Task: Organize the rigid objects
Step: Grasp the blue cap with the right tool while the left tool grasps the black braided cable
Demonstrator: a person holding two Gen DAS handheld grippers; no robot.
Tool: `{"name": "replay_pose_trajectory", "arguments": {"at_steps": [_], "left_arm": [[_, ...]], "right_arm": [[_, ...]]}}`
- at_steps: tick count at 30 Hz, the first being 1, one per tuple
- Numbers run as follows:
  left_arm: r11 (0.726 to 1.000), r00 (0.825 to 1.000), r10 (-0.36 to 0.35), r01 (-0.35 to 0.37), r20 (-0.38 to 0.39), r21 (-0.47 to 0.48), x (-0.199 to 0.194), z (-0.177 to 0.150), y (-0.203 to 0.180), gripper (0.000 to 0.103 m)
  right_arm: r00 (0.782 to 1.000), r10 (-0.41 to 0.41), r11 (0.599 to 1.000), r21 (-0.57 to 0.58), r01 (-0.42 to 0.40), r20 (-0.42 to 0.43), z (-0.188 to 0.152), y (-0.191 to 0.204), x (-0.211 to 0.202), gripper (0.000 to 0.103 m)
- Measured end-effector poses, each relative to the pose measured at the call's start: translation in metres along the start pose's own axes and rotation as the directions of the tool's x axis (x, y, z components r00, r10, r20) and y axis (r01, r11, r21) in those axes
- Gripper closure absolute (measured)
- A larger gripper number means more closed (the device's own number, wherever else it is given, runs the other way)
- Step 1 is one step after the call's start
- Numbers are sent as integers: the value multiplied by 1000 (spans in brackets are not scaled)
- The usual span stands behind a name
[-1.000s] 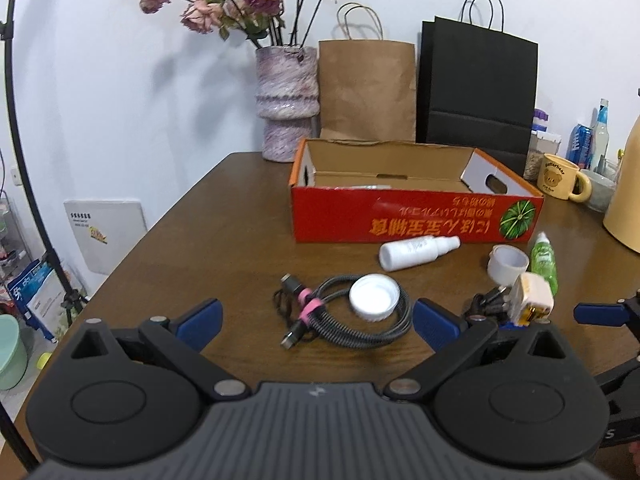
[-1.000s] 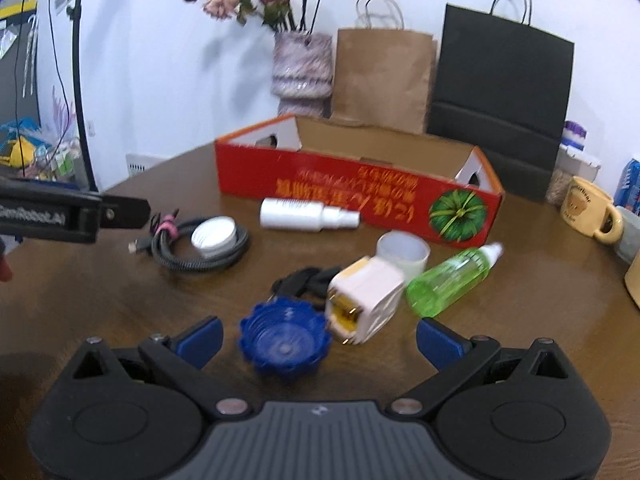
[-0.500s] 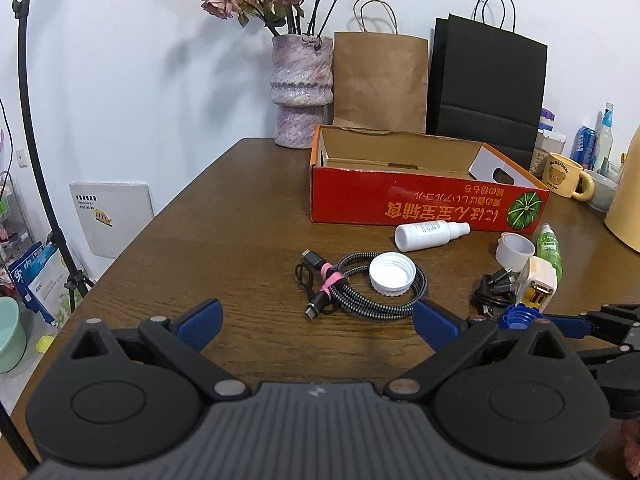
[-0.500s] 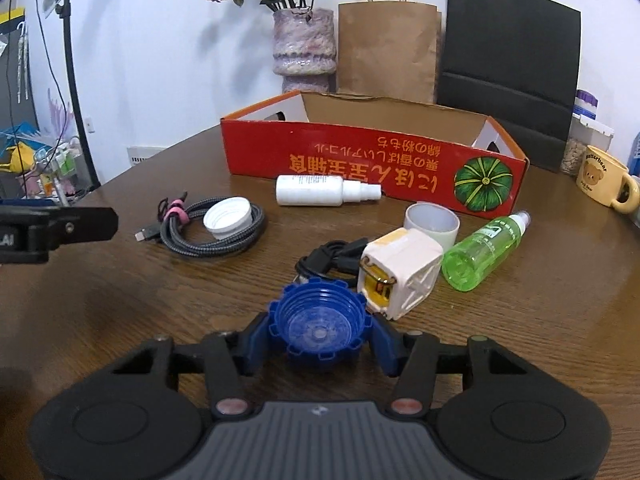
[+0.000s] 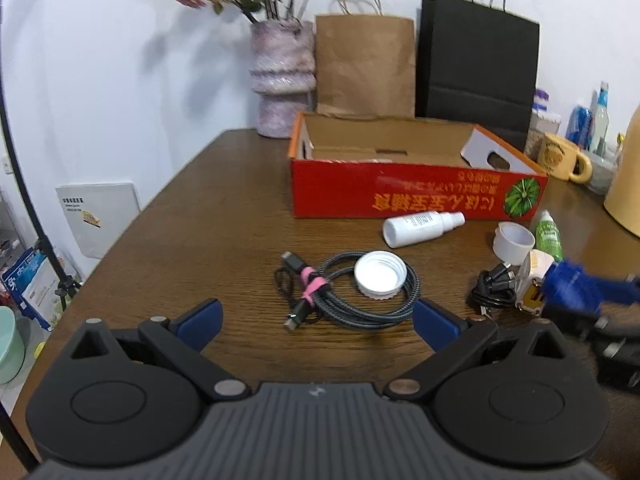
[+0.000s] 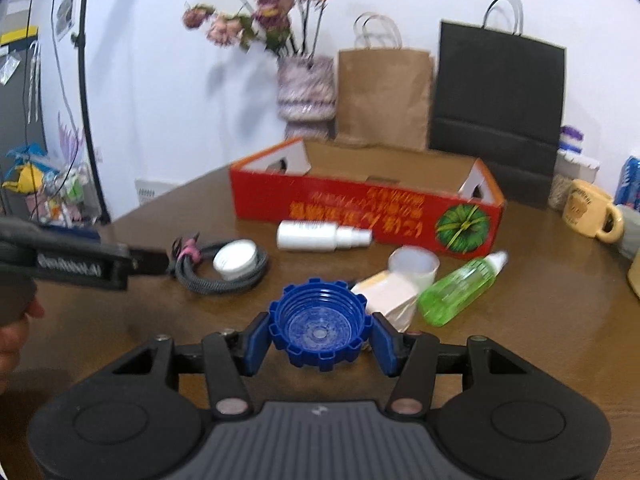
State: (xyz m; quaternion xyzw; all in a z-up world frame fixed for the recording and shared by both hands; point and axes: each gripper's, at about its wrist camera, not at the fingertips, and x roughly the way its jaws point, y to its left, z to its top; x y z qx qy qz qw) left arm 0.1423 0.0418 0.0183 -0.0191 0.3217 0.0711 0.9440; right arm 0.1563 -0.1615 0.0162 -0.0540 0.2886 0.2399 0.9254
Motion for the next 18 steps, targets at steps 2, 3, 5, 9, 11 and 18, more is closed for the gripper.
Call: {"name": "replay_pose_trajectory", "arguments": {"at_steps": [2, 3, 5, 9, 11, 18], "left_arm": [[1000, 1000, -20, 20, -20, 13, 9, 6, -5, 0], [1000, 1000, -20, 20, -23, 21, 12, 8, -7, 0], [999, 999, -13, 14, -33, 40, 22, 14, -13, 0], [998, 995, -4, 10, -100, 57, 47, 22, -22, 0], [998, 993, -10, 17, -121, 58, 58, 25, -26, 0], [997, 990, 4, 7, -138, 77, 81, 25, -36, 0]], "right_arm": [[999, -19, 1000, 10, 18, 28, 5, -8, -4, 51], [999, -29, 999, 15, 28, 40, 7, -13, -5, 51], [997, -50, 998, 31, 48, 58, 13, -24, -5, 51], [993, -87, 995, 57, 83, 81, 25, -45, 0, 51], [991, -98, 994, 60, 93, 90, 30, -54, 4, 51], [990, -97, 992, 91, 88, 106, 38, -71, 28, 51]]}}
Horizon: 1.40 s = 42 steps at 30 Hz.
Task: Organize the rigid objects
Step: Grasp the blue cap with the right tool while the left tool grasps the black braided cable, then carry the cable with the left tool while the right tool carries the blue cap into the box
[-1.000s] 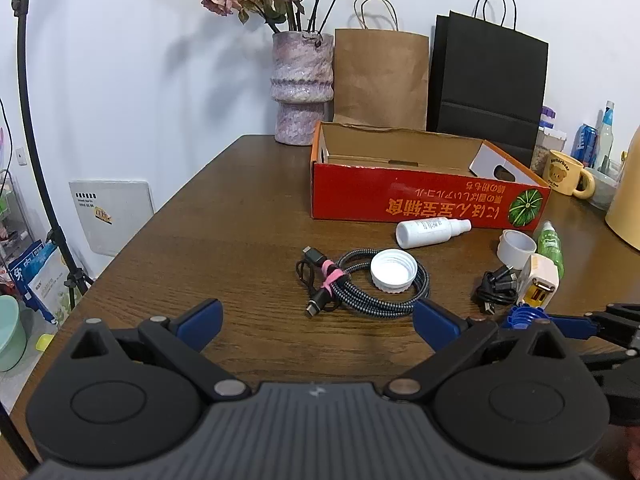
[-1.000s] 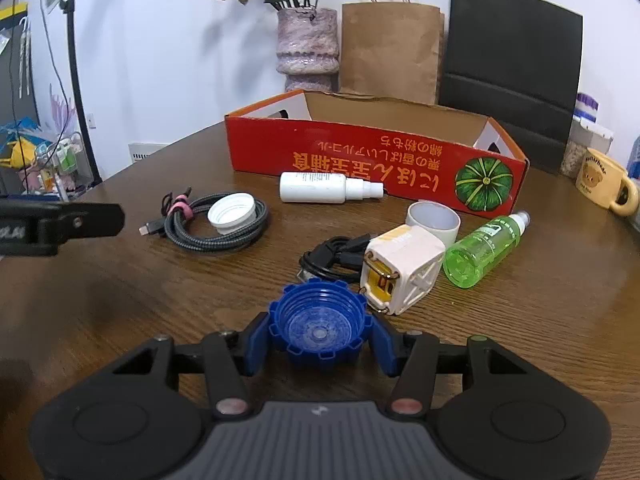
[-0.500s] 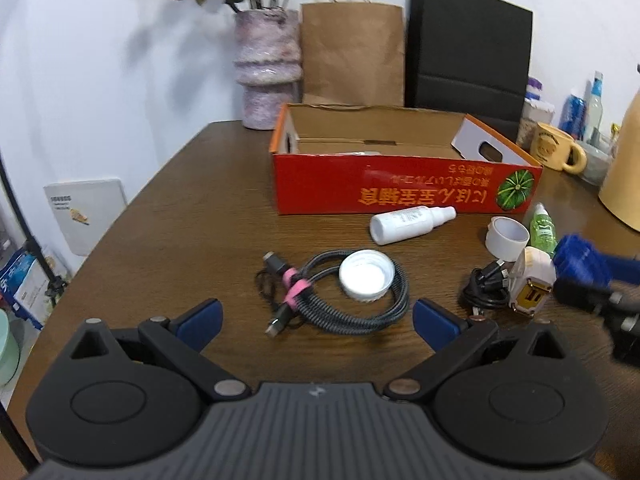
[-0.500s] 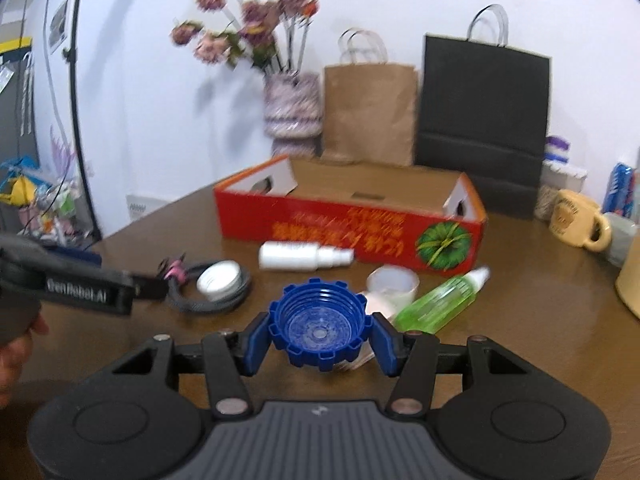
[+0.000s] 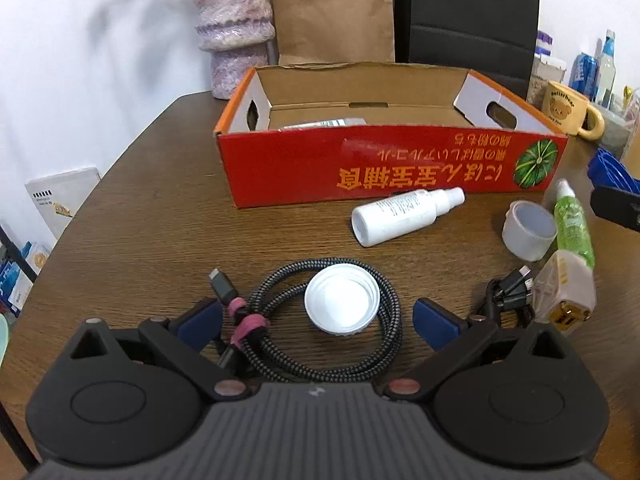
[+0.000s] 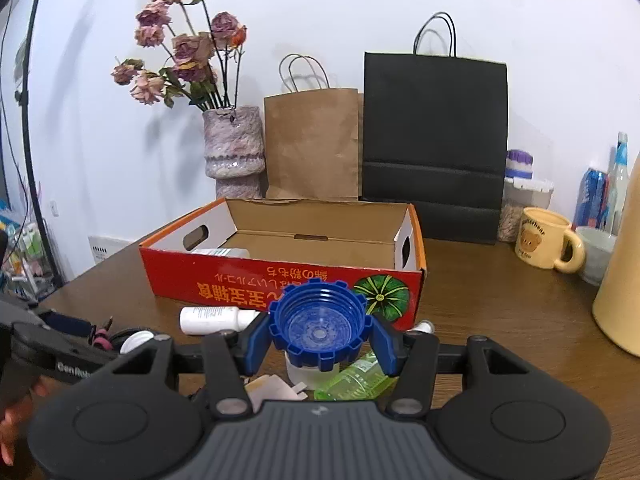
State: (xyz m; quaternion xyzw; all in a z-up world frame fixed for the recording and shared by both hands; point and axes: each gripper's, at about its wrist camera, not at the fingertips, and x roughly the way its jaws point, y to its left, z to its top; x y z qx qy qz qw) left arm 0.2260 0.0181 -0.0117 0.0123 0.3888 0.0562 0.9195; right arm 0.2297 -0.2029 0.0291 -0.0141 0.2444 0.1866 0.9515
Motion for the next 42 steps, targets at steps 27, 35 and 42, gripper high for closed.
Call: {"name": "replay_pose_trajectory", "arguments": {"at_steps": [27, 35, 42], "left_arm": [[999, 993, 23, -19, 118, -37, -11, -15, -2, 9], [997, 983, 25, -12, 184, -71, -34, -15, -4, 9], [995, 971, -11, 34, 237, -94, -62, -5, -6, 9]], "right_arm": [[1000, -14, 1000, -24, 14, -20, -21, 6, 6, 51], [1000, -14, 1000, -19, 15, 5, -19, 5, 1, 51], [999, -2, 1000, -23, 3, 38, -13, 6, -8, 51]]}}
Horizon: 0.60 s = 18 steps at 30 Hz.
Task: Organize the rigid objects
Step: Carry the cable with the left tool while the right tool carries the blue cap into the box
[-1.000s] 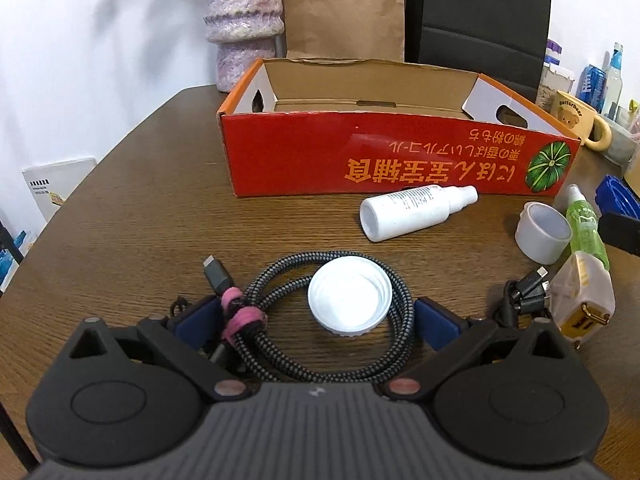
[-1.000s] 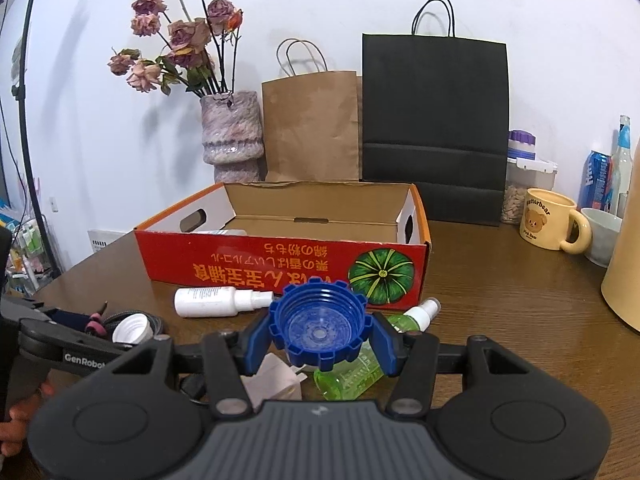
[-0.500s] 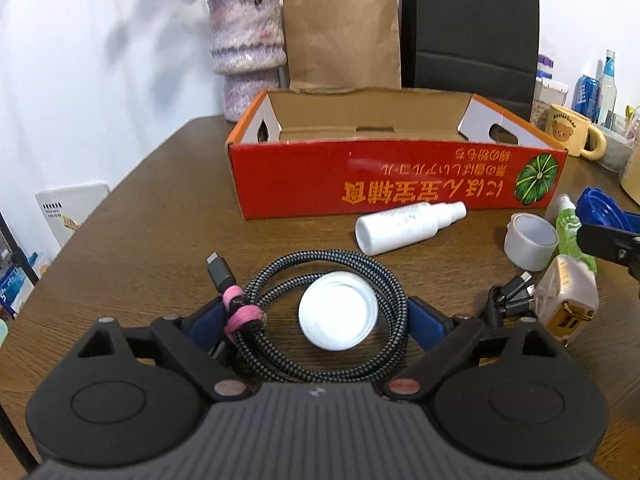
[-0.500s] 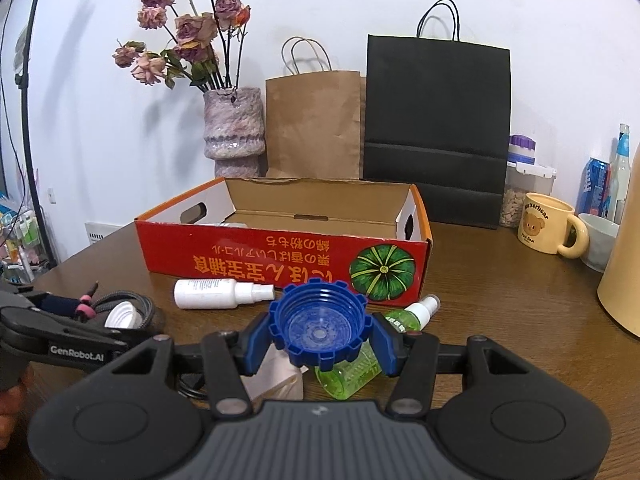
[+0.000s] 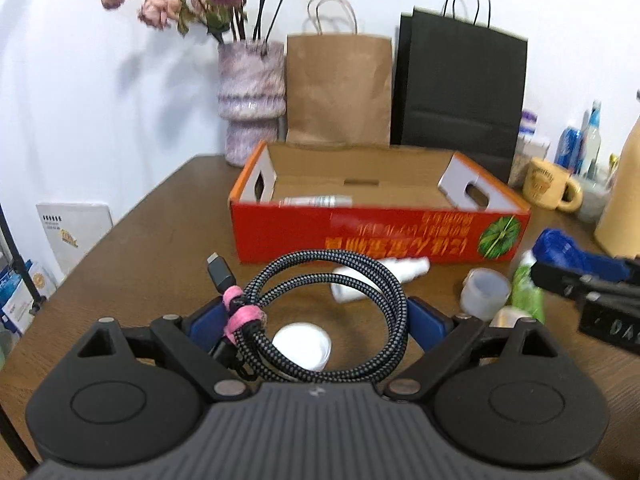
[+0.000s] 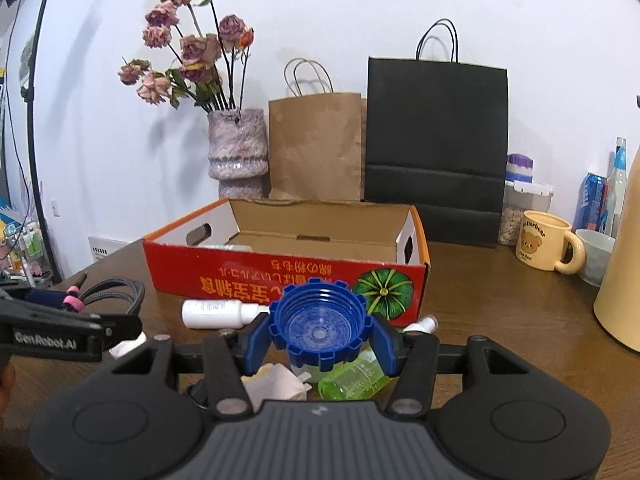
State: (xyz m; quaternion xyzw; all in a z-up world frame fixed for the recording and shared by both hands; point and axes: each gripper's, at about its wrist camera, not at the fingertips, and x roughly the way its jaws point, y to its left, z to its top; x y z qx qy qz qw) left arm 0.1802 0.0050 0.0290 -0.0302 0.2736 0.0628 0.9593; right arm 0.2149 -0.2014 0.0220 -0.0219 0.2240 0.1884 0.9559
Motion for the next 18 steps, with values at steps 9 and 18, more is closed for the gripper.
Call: {"name": "replay_pose_trajectory", "arguments": {"at_steps": [9, 18], "left_arm": [[1000, 992, 3, -2, 129, -4, -17, 49, -11, 9], [998, 984, 17, -6, 175, -66, 1, 83, -14, 9]], "right_arm": [[998, 19, 1000, -8, -18, 53, 32, 2, -6, 51], [995, 7, 1000, -19, -5, 101, 72, 2, 11, 51]]}}
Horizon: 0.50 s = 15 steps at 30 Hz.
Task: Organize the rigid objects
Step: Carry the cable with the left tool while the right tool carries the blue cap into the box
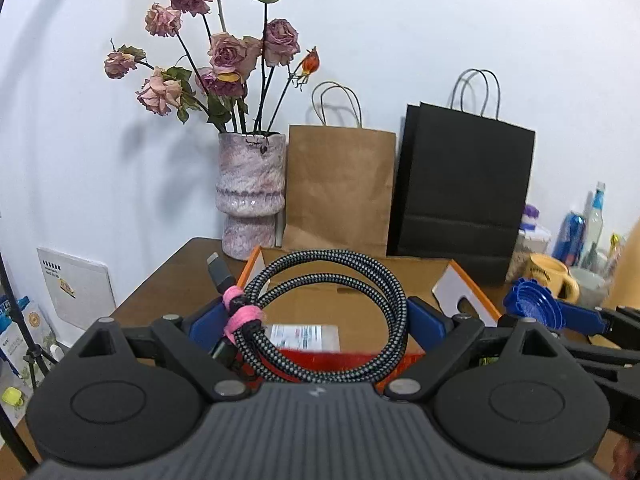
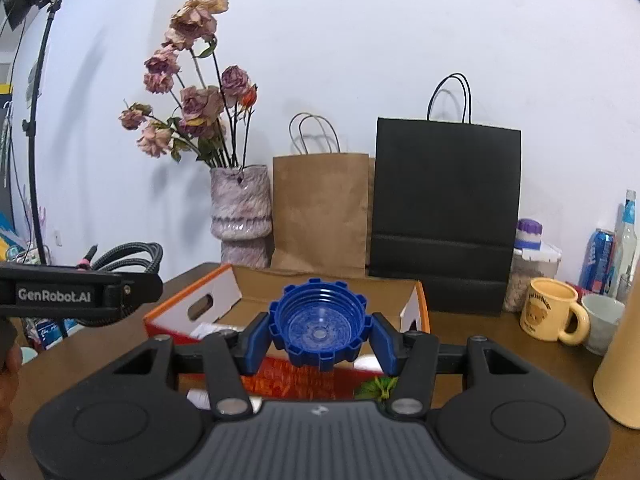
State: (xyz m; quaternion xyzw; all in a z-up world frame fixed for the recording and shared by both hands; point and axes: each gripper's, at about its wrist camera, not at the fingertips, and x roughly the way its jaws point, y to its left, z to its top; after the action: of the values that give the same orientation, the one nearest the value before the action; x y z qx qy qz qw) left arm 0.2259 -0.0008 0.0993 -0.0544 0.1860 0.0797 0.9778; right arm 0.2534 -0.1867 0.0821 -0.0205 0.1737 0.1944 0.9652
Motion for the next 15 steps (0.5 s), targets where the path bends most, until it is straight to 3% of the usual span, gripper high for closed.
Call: {"name": "replay_pose_trajectory", "arguments": {"at_steps": [15], "left_arm": [[998, 999, 32, -33, -29, -47, 75, 17, 2, 9]], "right_arm": [[1000, -8, 999, 54, 9, -18, 29, -18, 79, 51]]}}
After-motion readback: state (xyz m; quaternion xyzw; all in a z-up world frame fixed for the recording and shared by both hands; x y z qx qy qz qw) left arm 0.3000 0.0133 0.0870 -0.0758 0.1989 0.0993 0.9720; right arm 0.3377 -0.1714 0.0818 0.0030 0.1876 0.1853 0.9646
